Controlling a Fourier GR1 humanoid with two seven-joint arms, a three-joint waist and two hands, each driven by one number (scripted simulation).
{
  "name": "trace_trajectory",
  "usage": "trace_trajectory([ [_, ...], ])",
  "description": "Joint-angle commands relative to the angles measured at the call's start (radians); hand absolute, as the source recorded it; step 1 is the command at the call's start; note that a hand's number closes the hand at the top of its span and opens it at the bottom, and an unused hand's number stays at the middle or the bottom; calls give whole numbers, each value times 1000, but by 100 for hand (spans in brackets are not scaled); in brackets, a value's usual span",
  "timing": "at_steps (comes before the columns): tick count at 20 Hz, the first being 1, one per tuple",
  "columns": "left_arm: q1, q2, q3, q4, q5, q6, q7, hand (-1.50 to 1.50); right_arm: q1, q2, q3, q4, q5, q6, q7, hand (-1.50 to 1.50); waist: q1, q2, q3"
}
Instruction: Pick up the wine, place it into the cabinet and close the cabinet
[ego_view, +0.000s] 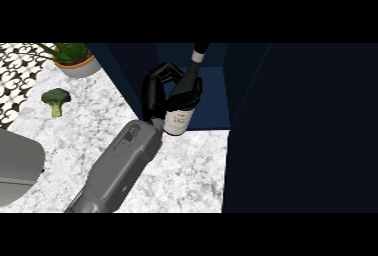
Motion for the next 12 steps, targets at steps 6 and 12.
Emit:
trace_trajectory([
  [6,-178,18,102,242,-1,-19,-86,150,14,15,8,-71,-80,13,2,-150,-2,4,0],
  [12,-254,-3,152,370,11,20,-205,150,32,-8,-55,-84,-138,31,-4,-150,-18,7,0],
])
